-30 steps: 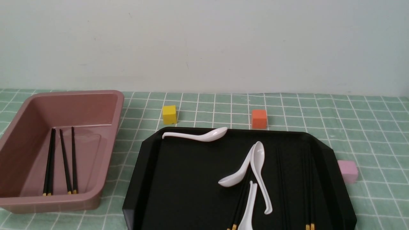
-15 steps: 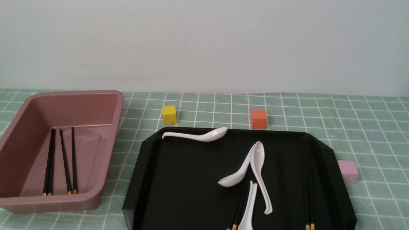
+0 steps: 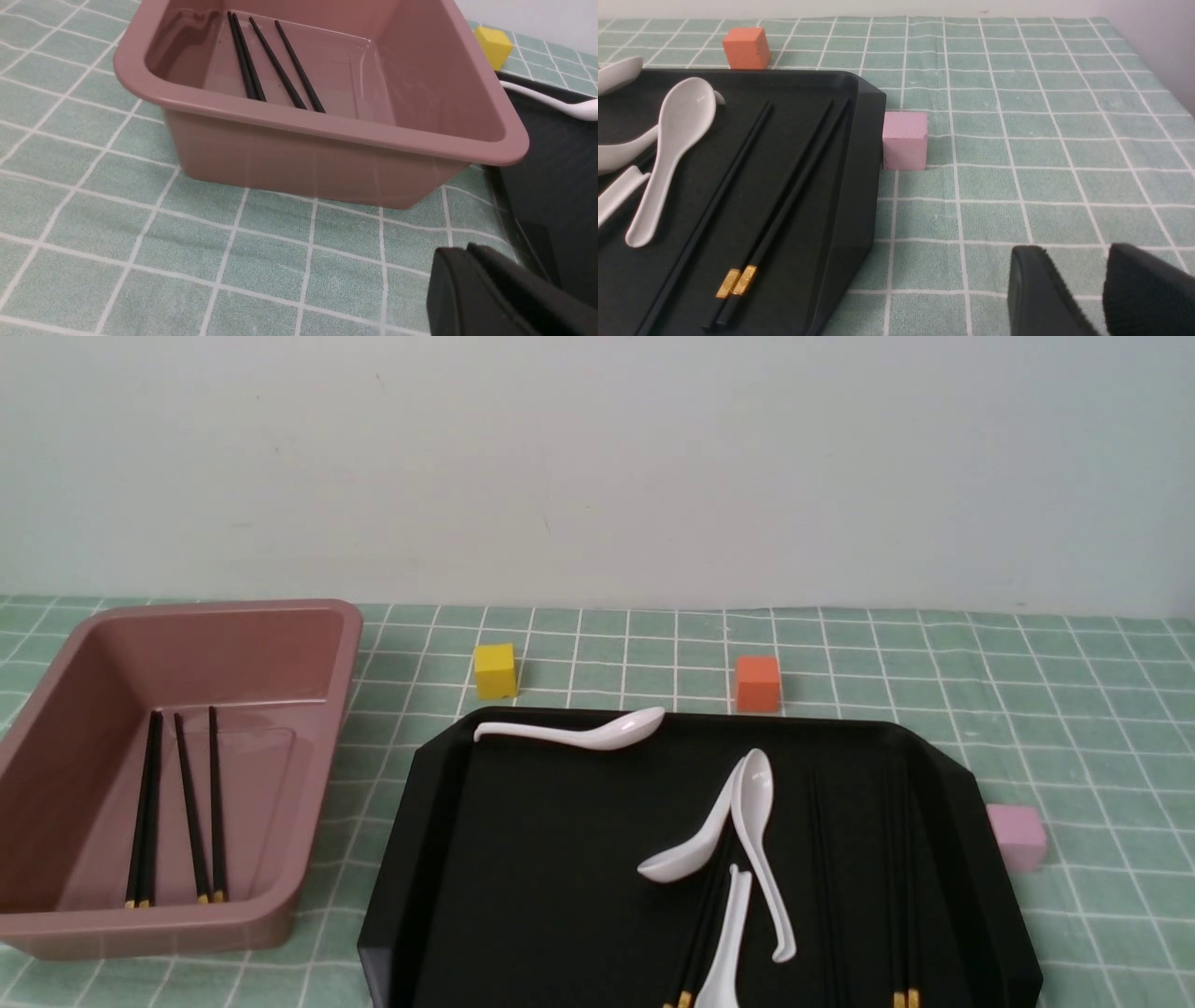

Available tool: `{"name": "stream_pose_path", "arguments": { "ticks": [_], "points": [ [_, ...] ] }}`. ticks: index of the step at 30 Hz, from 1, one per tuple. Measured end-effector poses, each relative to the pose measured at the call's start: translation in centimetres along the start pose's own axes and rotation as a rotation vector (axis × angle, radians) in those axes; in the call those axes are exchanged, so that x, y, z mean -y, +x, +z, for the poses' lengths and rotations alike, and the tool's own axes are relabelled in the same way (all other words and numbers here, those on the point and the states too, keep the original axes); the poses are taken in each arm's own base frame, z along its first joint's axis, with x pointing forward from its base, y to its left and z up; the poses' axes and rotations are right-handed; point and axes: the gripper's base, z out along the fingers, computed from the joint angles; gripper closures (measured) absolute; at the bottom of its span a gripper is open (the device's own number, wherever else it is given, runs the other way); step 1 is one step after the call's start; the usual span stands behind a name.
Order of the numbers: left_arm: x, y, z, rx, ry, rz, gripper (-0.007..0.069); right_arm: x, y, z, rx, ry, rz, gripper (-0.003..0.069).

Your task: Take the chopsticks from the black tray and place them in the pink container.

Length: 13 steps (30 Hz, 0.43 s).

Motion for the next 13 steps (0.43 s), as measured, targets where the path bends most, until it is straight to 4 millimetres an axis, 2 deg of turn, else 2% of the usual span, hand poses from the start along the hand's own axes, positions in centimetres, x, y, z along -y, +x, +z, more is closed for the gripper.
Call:
{"name": "stream_pose_path", "arguments": {
  "ticks": [13],
  "points": [
    [0.00,0.00,0.00,0.000,0.000,0.000,0.0584,0.00,0.00,0.00,0.000,0.000,0.000,0.0419]
  ]
}}
